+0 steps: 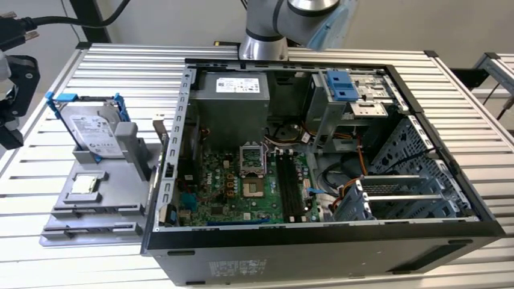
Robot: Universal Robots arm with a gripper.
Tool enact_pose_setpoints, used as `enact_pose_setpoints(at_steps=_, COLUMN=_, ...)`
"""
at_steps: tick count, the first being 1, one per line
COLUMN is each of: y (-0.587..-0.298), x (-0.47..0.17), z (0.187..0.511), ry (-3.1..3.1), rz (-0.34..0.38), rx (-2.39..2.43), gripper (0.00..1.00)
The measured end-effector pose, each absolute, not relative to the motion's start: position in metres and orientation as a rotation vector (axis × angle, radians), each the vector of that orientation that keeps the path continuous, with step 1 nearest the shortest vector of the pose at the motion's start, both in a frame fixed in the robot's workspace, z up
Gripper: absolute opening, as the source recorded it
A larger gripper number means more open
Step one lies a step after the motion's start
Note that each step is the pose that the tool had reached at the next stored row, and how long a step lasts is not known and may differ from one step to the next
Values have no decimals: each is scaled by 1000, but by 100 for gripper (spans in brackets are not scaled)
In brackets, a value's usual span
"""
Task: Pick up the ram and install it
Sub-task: 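Pick up the ram and move it above insertion slot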
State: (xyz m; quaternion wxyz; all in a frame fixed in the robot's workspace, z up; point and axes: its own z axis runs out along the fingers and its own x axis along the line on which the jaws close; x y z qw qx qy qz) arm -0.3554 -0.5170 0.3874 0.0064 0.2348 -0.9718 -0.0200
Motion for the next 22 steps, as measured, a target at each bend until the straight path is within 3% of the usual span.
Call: enact_pose_setpoints(at_steps=22, y=-516, x=-355, z=389, ry=-2924, rz=-51, rx=1096, gripper=0)
